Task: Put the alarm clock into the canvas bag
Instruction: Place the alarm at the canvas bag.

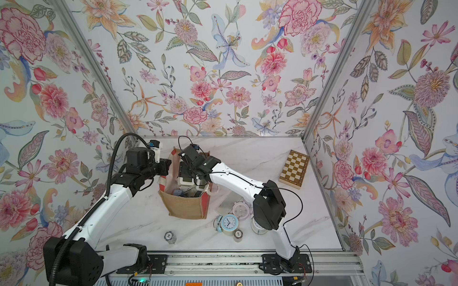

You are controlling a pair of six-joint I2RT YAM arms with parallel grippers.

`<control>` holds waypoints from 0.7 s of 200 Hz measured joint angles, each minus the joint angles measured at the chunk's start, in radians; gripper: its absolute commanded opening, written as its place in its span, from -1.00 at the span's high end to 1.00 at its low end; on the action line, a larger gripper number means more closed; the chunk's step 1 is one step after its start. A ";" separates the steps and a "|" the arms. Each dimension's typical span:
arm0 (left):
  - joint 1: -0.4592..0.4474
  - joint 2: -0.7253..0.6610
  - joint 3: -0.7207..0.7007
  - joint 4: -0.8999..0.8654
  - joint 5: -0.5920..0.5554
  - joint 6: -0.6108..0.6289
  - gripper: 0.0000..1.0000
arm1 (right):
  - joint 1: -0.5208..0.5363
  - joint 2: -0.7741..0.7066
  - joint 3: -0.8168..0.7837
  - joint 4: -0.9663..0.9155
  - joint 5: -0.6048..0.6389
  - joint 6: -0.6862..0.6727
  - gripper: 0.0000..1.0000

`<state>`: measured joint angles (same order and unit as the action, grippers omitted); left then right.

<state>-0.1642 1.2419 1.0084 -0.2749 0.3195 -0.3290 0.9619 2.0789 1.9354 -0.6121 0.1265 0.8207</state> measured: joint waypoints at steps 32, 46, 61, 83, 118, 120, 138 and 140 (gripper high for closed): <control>0.000 0.004 0.003 0.000 0.011 0.000 0.87 | 0.004 0.056 0.042 -0.072 0.074 0.004 0.07; 0.000 0.004 0.003 0.001 0.011 0.000 0.87 | 0.011 0.072 0.058 -0.085 0.101 0.004 0.06; 0.000 0.004 0.003 0.000 0.011 0.000 0.87 | 0.017 0.081 0.065 -0.097 0.128 0.003 0.00; 0.000 0.004 0.003 0.000 0.011 0.000 0.87 | 0.021 0.097 0.088 -0.120 0.150 0.004 -0.19; 0.000 0.004 0.003 0.000 0.010 0.000 0.78 | 0.025 0.145 0.179 -0.180 0.196 0.000 -0.60; 0.000 0.004 0.003 0.000 0.010 0.000 0.77 | 0.026 0.147 0.182 -0.184 0.200 -0.003 -0.62; 0.000 0.004 0.003 0.000 0.010 0.000 0.73 | 0.040 0.151 0.220 -0.217 0.261 -0.029 -0.83; 0.000 0.004 0.003 0.000 0.010 0.000 0.73 | 0.043 0.151 0.226 -0.222 0.268 -0.034 -0.86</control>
<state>-0.1642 1.2457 1.0111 -0.2749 0.3294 -0.3286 1.0046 2.2295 2.1612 -0.8337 0.3943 0.7868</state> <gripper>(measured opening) 0.126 0.865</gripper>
